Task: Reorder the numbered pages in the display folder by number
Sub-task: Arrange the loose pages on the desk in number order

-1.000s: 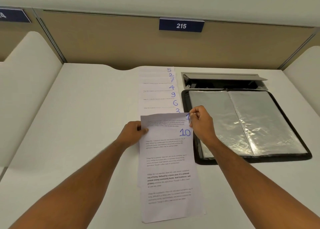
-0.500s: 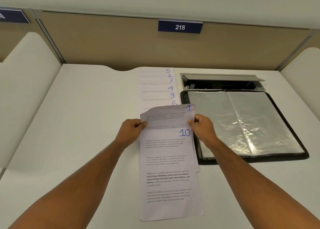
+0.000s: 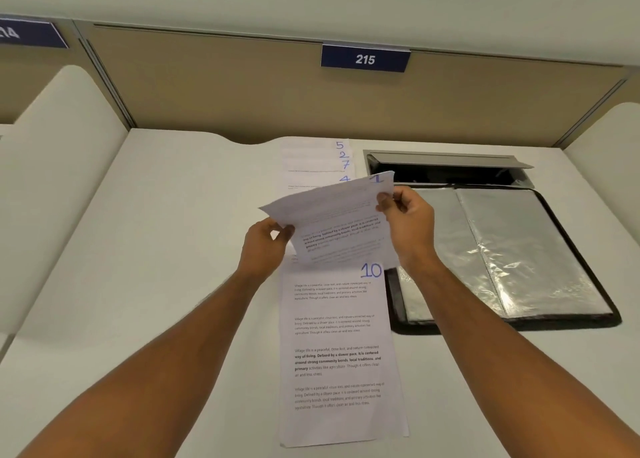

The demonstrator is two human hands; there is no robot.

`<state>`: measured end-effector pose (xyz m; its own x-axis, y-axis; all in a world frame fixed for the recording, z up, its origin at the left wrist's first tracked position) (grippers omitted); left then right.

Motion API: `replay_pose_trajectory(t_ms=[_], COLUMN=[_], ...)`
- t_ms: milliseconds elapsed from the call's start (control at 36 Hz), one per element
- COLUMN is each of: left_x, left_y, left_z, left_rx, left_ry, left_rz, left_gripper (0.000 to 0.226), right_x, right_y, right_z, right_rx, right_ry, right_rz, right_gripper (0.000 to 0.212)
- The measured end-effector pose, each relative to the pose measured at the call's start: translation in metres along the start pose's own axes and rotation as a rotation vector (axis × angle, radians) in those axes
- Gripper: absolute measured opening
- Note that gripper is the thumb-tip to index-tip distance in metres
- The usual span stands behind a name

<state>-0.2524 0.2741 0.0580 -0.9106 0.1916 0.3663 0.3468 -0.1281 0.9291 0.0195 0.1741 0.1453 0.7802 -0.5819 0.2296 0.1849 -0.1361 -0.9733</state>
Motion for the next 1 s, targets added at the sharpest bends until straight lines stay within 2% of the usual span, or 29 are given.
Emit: replay_pose_trajectory(t_ms=[139,389,583,778,1000], left_x=[0.008,0.039,0.067,0.078,0.118], left_y=[0.018,0.038,0.017,-0.066,-0.104], left_z=[0.011,0.039,0.049,0.039,0.040], left_rx=[0.032,0.017,0.090,0.279,0.313], left_ry=[0.091,0.218,0.299,0.171,0.312], left_rz=[-0.237,-0.398,-0.364,-0.219,-0.089], left_gripper=[0.017,0.012,0.018,0.037,0.029], right_x=[-0.008,-0.028,-0.061,-0.109,-0.177], right_y=[-0.013,0.033,0.040,0.070,0.082], right_z=[0.008,0.023,0.026,0.022,0.017], right_rx=[0.028,-0.174,-0.223,-0.321,-0.355], right_ry=[0.010,-0.044,-0.055,-0.133,-0.235], right_rz=[-0.043,-0.205,-0.241,-0.243,-0.352], right_gripper=[0.013,0.007,0.015,0.012,0.010])
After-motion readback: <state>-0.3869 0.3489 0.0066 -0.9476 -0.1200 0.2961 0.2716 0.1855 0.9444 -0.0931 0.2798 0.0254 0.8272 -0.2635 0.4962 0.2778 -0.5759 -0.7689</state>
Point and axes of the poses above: each hand's wrist, its own z-axis towards the middle knuckle, its own x-axis out of the back of the hand, y = z × x, the point moved 10 cm from there along z, towards the middle knuckle, and after that the axes turned 6 degrees about -x, right-handed, at the moved point
